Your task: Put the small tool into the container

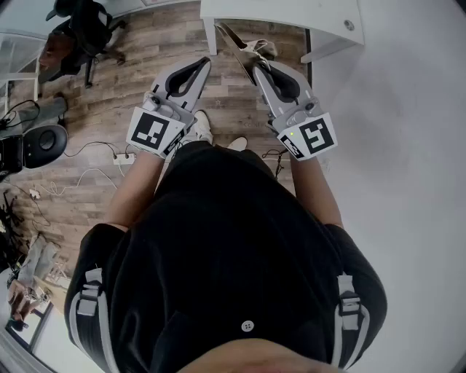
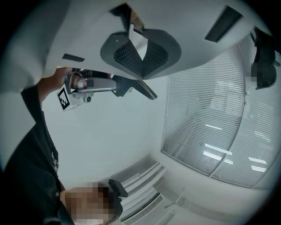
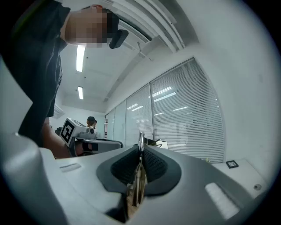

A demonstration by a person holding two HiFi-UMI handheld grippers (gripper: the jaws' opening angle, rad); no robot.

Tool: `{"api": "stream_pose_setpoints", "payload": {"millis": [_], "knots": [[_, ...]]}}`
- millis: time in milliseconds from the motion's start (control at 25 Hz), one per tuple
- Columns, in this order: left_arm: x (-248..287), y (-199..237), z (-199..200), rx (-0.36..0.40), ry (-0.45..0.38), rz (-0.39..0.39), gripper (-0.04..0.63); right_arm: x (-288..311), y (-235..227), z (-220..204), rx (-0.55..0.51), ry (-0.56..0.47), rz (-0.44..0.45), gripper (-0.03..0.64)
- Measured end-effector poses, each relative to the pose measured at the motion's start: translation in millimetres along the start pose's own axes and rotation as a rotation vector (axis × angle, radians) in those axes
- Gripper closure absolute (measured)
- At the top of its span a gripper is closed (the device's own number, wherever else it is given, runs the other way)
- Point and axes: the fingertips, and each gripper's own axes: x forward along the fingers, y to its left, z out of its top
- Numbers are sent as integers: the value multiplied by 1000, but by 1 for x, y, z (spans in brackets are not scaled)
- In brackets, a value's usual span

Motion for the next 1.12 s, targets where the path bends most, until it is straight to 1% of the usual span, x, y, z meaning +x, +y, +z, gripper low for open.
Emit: {"api": "stream_pose_setpoints", "payload": {"millis": [320, 440, 720, 1120], "knots": [[-2, -7, 3, -6, -4, 10, 588, -4, 0, 1, 43, 13, 12, 578], [-1, -6, 4, -17, -12, 16, 586, -3, 1, 1, 45, 15, 18, 578], [-3, -5, 8, -9, -7, 22, 588, -4, 1, 7, 58, 9, 20, 578], [-1, -6, 2, -9, -5, 17, 588, -4, 0, 1, 65, 11, 19, 580]]}}
